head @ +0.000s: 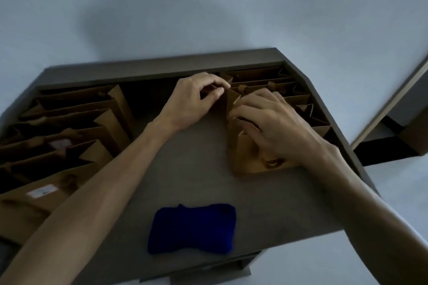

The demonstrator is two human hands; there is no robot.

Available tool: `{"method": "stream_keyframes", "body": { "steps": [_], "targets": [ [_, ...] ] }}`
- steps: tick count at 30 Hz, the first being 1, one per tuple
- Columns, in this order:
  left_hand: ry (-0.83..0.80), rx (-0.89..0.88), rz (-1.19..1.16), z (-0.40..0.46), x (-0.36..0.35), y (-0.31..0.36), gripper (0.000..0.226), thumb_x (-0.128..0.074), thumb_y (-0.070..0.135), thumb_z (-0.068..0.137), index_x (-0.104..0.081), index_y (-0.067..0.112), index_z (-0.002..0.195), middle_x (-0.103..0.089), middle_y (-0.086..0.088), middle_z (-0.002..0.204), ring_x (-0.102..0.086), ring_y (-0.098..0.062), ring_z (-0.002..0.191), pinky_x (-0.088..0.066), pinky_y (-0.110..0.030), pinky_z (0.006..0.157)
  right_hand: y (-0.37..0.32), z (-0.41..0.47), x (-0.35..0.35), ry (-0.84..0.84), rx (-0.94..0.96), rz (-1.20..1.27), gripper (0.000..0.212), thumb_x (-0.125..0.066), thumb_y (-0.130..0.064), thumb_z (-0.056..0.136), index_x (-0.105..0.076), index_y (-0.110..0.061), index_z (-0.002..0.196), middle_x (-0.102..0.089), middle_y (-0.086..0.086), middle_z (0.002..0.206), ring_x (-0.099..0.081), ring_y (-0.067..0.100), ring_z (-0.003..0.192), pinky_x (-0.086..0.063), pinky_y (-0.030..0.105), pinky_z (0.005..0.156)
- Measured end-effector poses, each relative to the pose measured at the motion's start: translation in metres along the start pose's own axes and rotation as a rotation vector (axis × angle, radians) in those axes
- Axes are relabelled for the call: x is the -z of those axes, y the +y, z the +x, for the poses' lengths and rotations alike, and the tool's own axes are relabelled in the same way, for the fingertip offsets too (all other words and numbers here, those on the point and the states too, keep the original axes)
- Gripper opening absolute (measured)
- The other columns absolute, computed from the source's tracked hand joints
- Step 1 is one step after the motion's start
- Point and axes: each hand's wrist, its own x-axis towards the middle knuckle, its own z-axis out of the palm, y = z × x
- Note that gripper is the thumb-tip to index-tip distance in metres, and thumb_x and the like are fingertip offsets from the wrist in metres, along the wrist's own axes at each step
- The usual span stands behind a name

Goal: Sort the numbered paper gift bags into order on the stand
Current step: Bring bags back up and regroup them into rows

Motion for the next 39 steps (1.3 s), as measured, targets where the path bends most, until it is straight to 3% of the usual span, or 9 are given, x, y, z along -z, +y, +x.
{"method": "stream_keyframes", "body": {
  "steps": [7, 10, 14, 19, 24, 30, 35, 39],
  "targets": [
    [0.119, 0.15, -0.084, -0.122, 0.035, 0.006, 0.02, -0.056, 0.013, 0.097, -0.067, 0.01, 0.113, -0.069, 0.002, 0.106, -0.066, -0.006, 0.101, -0.053, -0.021, 0.086, -0.066, -0.024, -0.061, -0.016, 0.249, 0.246, 0.022, -0.052, -0.026, 0.101, -0.065, -0.019, 0.117, -0.061, 0.001, 0.122, -0.054, 0.014, 0.114, -0.047, 0.033, 0.087],
    [0.126, 0.249, -0.113, -0.172, 0.036, 0.001, 0.02, -0.056, 0.012, 0.096, -0.066, 0.01, 0.113, -0.069, 0.002, 0.105, -0.067, -0.008, 0.1, -0.055, -0.024, 0.085, -0.091, -0.041, -0.091, -0.147, 0.251, 0.369, 0.028, -0.05, -0.037, 0.101, -0.061, -0.026, 0.124, -0.056, -0.004, 0.132, -0.05, 0.011, 0.12, -0.046, 0.033, 0.092],
    [0.085, 0.398, -0.154, -0.224, 0.031, -0.015, 0.02, -0.055, 0.017, 0.096, -0.067, 0.018, 0.111, -0.07, 0.01, 0.104, -0.068, -0.004, 0.098, -0.056, -0.023, 0.083, -0.12, -0.062, -0.129, -0.351, 0.229, 0.262, 0.046, -0.039, -0.053, 0.098, -0.041, -0.037, 0.141, -0.041, -0.008, 0.149, -0.041, 0.017, 0.132, -0.04, 0.037, 0.107],
    [0.09, 0.506, -0.115, -0.264, 0.023, -0.033, 0.02, -0.059, 0.012, 0.094, -0.069, 0.021, 0.108, -0.07, 0.011, 0.1, -0.066, 0.001, 0.094, -0.053, -0.019, 0.081, -0.123, -0.044, -0.144, -0.321, 0.131, 0.193, 0.047, -0.036, -0.051, 0.098, -0.037, -0.036, 0.142, -0.042, -0.006, 0.148, -0.046, 0.019, 0.127, -0.042, 0.039, 0.102],
    [0.133, 0.528, -0.148, -0.269, 0.02, -0.035, 0.017, -0.06, 0.012, 0.094, -0.071, 0.018, 0.106, -0.071, 0.01, 0.094, -0.067, -0.003, 0.091, -0.049, -0.013, 0.079, -0.106, 0.035, -0.169, -0.332, -0.059, 0.151, 0.049, -0.043, -0.048, 0.099, -0.033, -0.035, 0.145, -0.04, -0.002, 0.15, -0.043, 0.025, 0.131, -0.038, 0.046, 0.105],
    [0.055, 0.475, -0.027, -0.271, 0.013, -0.039, 0.015, -0.06, 0.016, 0.095, -0.07, 0.018, 0.107, -0.067, 0.01, 0.102, -0.06, 0.002, 0.096, -0.046, -0.012, 0.086, -0.104, 0.117, -0.204, -0.373, -0.262, 0.096, 0.053, -0.045, -0.041, 0.1, -0.027, -0.034, 0.149, -0.034, 0.004, 0.154, -0.039, 0.033, 0.134, -0.031, 0.054, 0.112],
    [-0.088, 0.322, 0.136, -0.273, 0.002, -0.041, 0.022, -0.05, 0.025, 0.097, -0.069, 0.016, 0.106, -0.062, 0.002, 0.106, -0.052, -0.012, 0.1, -0.044, -0.025, 0.087, -0.108, 0.079, -0.192, -0.318, -0.181, 0.096, 0.049, -0.036, -0.048, 0.101, -0.028, -0.039, 0.149, -0.029, -0.001, 0.158, -0.039, 0.028, 0.133, -0.033, 0.05, 0.109],
    [-0.102, 0.302, 0.16, -0.274, -0.001, -0.041, 0.029, -0.043, 0.031, 0.098, -0.067, 0.018, 0.109, -0.059, 0.001, 0.109, -0.049, -0.012, 0.101, -0.043, -0.027, 0.087, -0.118, 0.012, -0.17, -0.263, -0.103, 0.086, 0.048, -0.033, -0.048, 0.101, -0.033, -0.039, 0.148, -0.032, -0.004, 0.157, -0.047, 0.024, 0.126, -0.042, 0.044, 0.101]
  ]
}}
